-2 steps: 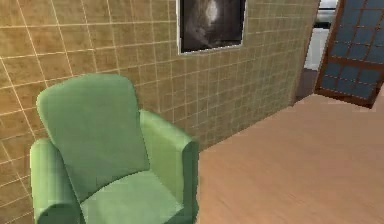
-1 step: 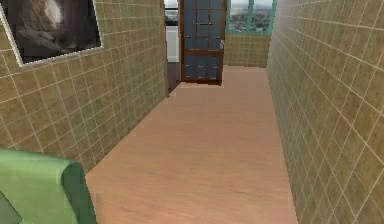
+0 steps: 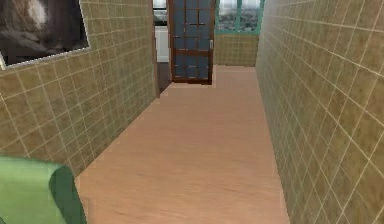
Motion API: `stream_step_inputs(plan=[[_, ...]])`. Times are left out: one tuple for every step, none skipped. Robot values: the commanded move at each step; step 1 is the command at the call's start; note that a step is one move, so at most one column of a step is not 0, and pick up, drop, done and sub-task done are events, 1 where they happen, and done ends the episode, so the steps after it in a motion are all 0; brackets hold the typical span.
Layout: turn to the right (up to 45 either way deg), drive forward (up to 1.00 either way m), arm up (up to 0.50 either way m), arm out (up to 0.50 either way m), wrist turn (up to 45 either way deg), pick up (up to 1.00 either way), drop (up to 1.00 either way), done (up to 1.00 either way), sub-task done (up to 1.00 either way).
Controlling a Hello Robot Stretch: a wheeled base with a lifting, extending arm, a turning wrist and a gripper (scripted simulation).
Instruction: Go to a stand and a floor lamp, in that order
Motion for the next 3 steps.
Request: stream_step_inputs(plan=[[0.0,1.00,0.00,0.00,0.0,0.00,0.00,0.00,0.00],[0.0,1.00,0.00,0.00,0.0,0.00,0.00,0.00,0.00],[0.0,1.00,0.00,0.00,0.0,0.00,0.00,0.00,0.00]])
